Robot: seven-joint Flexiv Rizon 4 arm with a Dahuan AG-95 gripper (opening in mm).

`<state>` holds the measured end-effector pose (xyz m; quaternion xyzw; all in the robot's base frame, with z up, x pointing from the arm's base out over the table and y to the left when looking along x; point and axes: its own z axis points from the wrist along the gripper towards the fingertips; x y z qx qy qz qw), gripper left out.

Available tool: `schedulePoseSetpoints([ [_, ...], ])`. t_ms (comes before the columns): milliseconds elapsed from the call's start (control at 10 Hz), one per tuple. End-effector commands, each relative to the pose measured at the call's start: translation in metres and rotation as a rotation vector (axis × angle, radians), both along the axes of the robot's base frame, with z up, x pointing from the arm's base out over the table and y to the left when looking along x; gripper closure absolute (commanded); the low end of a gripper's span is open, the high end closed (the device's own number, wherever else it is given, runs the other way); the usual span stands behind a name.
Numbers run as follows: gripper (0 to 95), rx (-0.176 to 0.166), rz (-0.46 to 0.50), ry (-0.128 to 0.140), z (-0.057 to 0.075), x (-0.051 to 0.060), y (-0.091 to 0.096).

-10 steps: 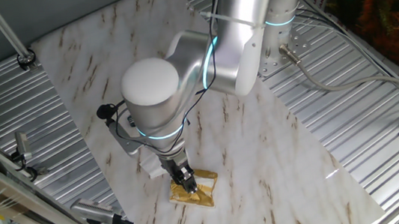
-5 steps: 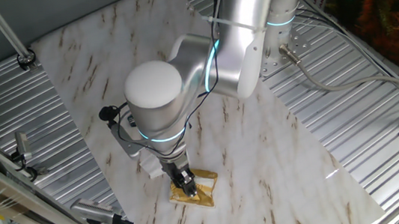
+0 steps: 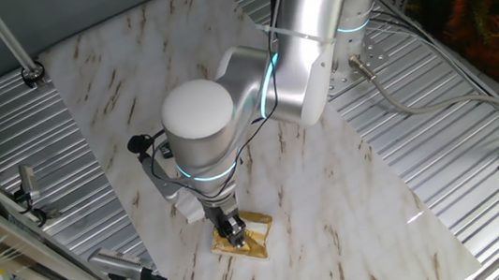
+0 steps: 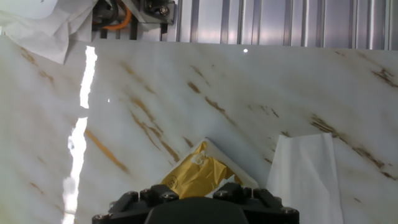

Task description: Pull out a napkin

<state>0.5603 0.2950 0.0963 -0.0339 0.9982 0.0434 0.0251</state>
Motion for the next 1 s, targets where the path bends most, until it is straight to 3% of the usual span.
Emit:
schedulePoseSetpoints([
  [100, 95.0, 0.002, -0.001, -0.004, 0.0008, 0.0000, 0.0000],
  [1000, 95.0, 0.006, -0.017, 0.000, 0.0008, 0.0000, 0.0000],
])
